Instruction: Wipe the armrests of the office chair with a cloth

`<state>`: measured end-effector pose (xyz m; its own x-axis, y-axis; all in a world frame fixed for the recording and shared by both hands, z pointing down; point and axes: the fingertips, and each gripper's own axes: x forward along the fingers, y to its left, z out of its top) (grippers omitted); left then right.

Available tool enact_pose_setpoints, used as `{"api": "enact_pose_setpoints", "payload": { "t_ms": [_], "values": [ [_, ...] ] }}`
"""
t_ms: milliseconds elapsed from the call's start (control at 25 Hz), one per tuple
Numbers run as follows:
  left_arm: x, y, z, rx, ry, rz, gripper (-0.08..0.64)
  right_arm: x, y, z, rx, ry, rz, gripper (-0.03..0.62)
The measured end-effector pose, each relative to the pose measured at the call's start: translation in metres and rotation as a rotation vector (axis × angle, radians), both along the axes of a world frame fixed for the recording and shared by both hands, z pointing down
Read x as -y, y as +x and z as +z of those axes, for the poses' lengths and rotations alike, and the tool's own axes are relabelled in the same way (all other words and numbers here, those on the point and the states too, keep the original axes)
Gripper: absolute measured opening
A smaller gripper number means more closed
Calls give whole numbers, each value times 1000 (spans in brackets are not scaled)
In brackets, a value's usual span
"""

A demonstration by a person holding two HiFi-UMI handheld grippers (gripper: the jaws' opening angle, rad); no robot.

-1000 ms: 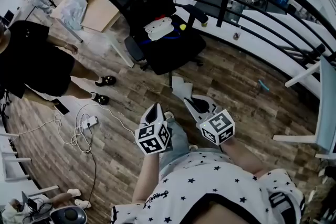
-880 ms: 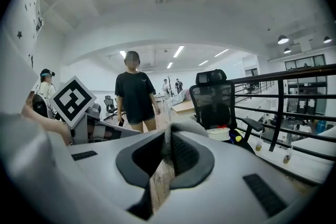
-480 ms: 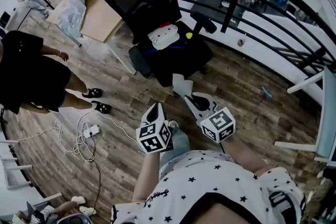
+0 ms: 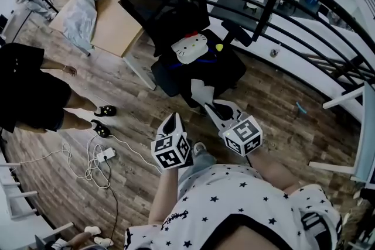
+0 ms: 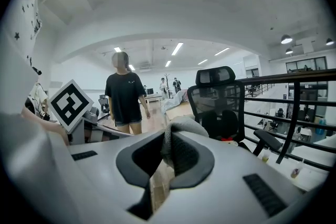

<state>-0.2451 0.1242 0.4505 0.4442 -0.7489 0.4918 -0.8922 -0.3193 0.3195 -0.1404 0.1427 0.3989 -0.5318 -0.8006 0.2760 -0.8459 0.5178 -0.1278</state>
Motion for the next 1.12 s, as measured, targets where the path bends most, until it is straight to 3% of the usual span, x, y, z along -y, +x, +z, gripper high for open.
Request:
{"api": "enact_pose_setpoints", "payload": {
  "t_ms": [440, 720, 1120],
  "values": [
    [67, -46, 13, -19, -11, -16, 6, 76, -36, 6, -30, 3, -6, 26],
    [81, -58, 22, -54, -62, -19, 6, 111, -55, 12, -75, -3, -54, 26],
    [103, -69, 46, -42, -107, -126, 5, 176, -73, 42, -107, -32, -183, 26]
  ]
}}
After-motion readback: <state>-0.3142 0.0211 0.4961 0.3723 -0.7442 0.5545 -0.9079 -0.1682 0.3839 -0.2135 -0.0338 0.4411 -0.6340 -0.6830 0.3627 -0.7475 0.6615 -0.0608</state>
